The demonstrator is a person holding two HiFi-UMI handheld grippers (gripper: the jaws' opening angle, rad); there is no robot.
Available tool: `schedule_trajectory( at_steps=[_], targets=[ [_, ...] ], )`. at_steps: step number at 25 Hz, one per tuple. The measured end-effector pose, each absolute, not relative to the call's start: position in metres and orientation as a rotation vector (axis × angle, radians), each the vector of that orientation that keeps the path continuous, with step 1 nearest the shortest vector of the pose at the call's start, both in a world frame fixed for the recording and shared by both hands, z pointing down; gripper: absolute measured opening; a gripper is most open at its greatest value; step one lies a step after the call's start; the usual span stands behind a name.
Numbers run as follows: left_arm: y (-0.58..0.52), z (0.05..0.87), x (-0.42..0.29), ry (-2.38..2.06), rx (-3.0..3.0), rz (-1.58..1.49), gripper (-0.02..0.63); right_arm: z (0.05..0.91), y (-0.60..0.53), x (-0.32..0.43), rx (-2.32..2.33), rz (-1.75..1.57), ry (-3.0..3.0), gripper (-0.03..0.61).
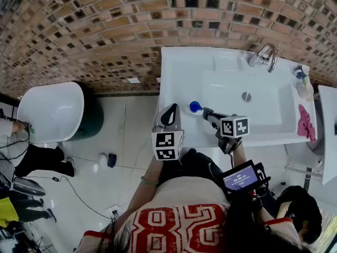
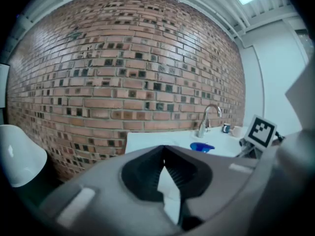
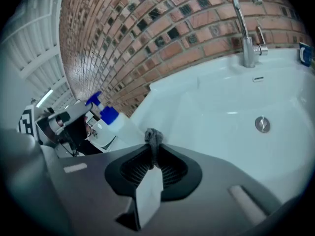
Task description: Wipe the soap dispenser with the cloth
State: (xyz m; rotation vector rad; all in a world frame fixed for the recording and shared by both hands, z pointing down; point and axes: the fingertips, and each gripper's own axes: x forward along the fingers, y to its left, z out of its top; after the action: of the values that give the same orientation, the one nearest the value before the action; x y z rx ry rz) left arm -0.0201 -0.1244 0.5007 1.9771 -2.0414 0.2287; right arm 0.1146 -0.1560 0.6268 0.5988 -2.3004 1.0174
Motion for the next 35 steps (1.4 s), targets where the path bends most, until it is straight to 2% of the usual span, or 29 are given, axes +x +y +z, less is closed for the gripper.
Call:
schedule_trajectory(
  at_steps=[6,11,35],
  targets=[
    [-0.123,0.499,-0.02,-2.049,1.955,0.195,0.005,0.56,-0.182,0.107,0.511,0.86,-2.452,0.048],
    [-0.123,0.497,-0.023,-2.046,1.954,0.175,0.005,0.543,-0.18,0.094,0.404,0.766,-2.476,0.048],
    [-0.124,0.511,-0.031,-1.964,2.001,0.256,0.004,0.624,-0.166,0.093,0.457,0.975,-2.334,0.048]
  ],
)
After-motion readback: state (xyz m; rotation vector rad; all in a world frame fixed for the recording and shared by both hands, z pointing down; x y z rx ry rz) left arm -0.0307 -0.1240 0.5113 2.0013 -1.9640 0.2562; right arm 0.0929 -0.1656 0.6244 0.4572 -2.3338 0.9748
